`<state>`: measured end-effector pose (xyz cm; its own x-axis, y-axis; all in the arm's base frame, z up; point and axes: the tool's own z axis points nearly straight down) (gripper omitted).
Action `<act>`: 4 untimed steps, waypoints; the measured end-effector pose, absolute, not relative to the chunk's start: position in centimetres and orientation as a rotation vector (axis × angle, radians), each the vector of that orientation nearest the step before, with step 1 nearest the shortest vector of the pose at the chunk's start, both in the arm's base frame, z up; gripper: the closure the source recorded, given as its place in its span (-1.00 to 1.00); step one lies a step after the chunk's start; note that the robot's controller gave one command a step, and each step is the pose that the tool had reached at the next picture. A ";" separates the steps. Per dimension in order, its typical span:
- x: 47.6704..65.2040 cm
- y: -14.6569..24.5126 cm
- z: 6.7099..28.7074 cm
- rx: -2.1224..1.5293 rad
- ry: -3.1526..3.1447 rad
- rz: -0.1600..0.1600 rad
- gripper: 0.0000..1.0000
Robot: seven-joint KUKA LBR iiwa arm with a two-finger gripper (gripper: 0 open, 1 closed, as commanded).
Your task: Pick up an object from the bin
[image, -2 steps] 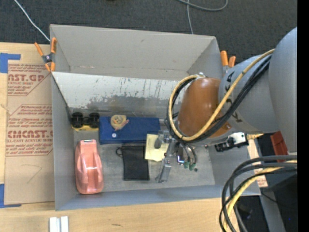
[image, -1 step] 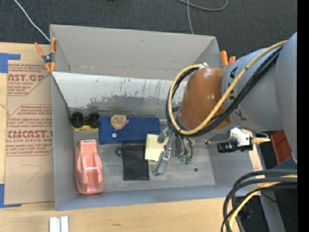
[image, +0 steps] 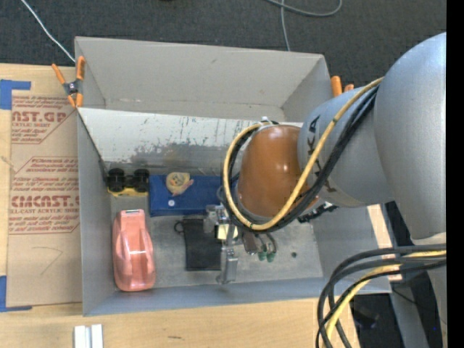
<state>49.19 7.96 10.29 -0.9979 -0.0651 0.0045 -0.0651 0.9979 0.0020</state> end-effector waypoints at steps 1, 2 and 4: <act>50.3 3.7 7.0 -0.560 -3.089 -0.002 -1.00; 50.6 11.0 7.0 0.293 -3.126 -0.006 1.00; 50.5 11.0 7.3 0.290 -3.122 -0.005 1.00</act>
Offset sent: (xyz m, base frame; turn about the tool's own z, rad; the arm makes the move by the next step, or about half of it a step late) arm 0.0137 0.0293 -0.0329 -0.1198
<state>50.48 10.98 7.26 -0.9829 -0.1843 0.0058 -0.1843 0.9829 0.0038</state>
